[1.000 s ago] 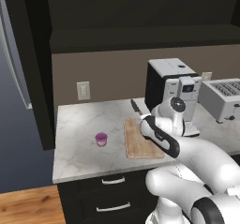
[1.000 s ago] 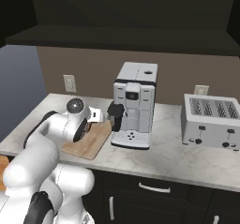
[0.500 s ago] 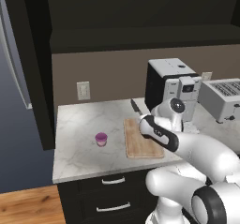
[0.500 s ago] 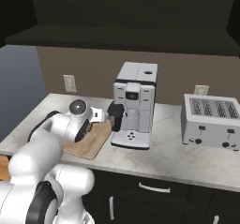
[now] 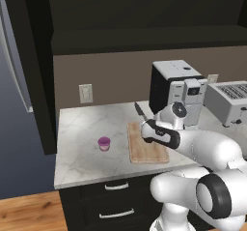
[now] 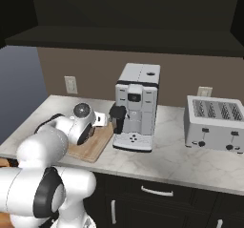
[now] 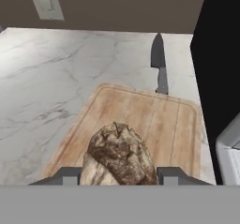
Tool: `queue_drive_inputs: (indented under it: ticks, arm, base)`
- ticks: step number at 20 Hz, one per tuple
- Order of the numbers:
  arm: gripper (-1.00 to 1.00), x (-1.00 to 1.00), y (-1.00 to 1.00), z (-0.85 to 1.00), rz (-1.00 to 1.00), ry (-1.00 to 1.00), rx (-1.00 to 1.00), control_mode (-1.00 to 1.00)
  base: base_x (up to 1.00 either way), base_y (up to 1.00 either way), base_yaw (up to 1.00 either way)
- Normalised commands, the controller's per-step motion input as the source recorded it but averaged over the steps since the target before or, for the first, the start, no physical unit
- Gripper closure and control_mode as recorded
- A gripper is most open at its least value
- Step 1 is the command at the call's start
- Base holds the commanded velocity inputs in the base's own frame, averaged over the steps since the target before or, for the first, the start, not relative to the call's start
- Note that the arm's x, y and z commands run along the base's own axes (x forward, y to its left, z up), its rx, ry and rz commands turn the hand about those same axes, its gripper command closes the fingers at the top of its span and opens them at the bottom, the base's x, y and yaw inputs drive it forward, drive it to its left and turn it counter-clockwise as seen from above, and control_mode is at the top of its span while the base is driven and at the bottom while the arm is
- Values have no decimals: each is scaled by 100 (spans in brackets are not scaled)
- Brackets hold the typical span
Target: Pick the bread, place it on the cutting board, pick the jam, place it on the counter, and close the cabinet.
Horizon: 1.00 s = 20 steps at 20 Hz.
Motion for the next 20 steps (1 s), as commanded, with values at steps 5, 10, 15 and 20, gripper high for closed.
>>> queue_drive_inputs:
  ticks: [5,10,15,20]
  arm:
    - [100,0,1,-43,0,-10,0,-100]
    - [100,-4,0,-37,0,-16,0,-100]
    - [100,-8,1,-37,0,-11,0,-100]
    - [100,-6,4,-34,0,-5,0,-100]
  base:
    - [0,0,0]
    - [0,0,0]
    - [0,0,0]
    - [0,0,0]
